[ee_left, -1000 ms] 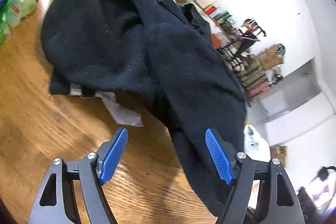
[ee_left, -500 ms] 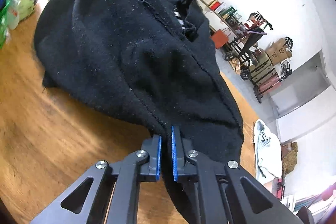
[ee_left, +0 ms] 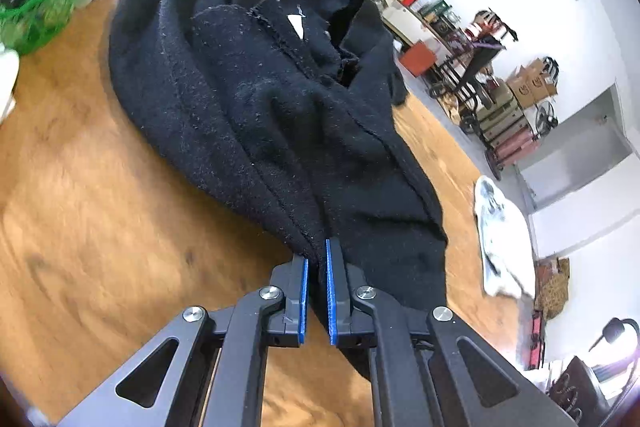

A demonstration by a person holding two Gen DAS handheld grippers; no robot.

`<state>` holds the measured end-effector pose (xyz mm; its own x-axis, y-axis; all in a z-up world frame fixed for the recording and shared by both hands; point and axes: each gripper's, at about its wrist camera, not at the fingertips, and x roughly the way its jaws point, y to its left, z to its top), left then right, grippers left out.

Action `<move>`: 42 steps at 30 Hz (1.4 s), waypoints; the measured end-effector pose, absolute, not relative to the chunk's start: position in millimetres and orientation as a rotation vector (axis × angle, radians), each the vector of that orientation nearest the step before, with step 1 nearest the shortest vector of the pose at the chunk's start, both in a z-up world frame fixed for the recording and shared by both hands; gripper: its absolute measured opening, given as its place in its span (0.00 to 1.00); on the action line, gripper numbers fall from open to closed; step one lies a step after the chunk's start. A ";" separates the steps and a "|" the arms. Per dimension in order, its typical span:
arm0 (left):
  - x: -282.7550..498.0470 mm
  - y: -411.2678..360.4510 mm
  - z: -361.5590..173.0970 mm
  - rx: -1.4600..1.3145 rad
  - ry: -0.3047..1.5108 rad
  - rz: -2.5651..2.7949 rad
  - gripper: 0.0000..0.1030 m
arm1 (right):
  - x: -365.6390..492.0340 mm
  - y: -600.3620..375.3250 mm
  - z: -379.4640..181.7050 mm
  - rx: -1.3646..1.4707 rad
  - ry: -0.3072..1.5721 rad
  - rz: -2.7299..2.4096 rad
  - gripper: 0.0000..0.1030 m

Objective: Fold clothes
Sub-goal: 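Grasp the sweatshirt with the left tool while the right tool lifts and shakes it out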

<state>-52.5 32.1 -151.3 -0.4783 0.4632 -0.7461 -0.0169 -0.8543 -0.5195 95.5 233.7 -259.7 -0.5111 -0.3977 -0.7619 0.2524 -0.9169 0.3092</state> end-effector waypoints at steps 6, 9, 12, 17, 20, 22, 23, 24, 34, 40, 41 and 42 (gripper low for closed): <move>0.7 68.9 -147.7 -1.404 -0.537 2.377 0.07 | 150.1 261.9 -252.3 1.296 -0.231 -2.525 0.05; 28.5 91.0 -145.0 -1.396 -0.466 2.355 0.07 | 164.6 284.4 -244.4 1.295 -0.240 -2.594 0.05; 43.3 120.7 -140.1 -1.375 -0.382 2.333 0.07 | 178.8 307.1 -236.6 1.292 -0.251 -2.663 0.05; 77.7 176.2 -138.0 -1.341 -0.236 2.244 0.07 | 200.1 351.3 -223.8 1.293 -0.293 -2.797 0.05; 86.1 217.0 -138.6 -1.333 -0.170 2.151 0.07 | 211.1 383.8 -217.4 1.300 -0.358 -2.881 0.05; 86.5 245.9 -137.2 -1.324 -0.147 2.080 0.07 | 220.2 404.5 -213.2 1.295 -0.402 -2.940 0.05; 90.9 256.5 -136.2 -1.316 -0.130 2.053 0.07 | 225.0 414.3 -210.1 1.294 -0.425 -2.965 0.05; 97.2 266.0 -134.2 -1.302 -0.105 2.038 0.07 | 229.7 424.1 -206.9 1.294 -0.450 -2.990 0.05; 144.7 316.8 -126.5 -1.247 0.009 1.854 0.08 | 279.4 500.3 -192.3 1.306 -0.613 -3.192 0.06; 120.9 312.1 -127.6 -1.322 -0.083 1.798 0.32 | 283.4 506.4 -195.7 1.334 -0.620 -3.203 0.06; 114.9 309.0 -125.8 -1.323 -0.097 1.800 0.37 | 279.3 504.9 -197.6 1.338 -0.620 -3.202 0.06; 108.4 306.5 -122.3 -1.325 -0.113 1.808 0.45 | 276.3 505.3 -198.0 1.337 -0.620 -3.200 0.06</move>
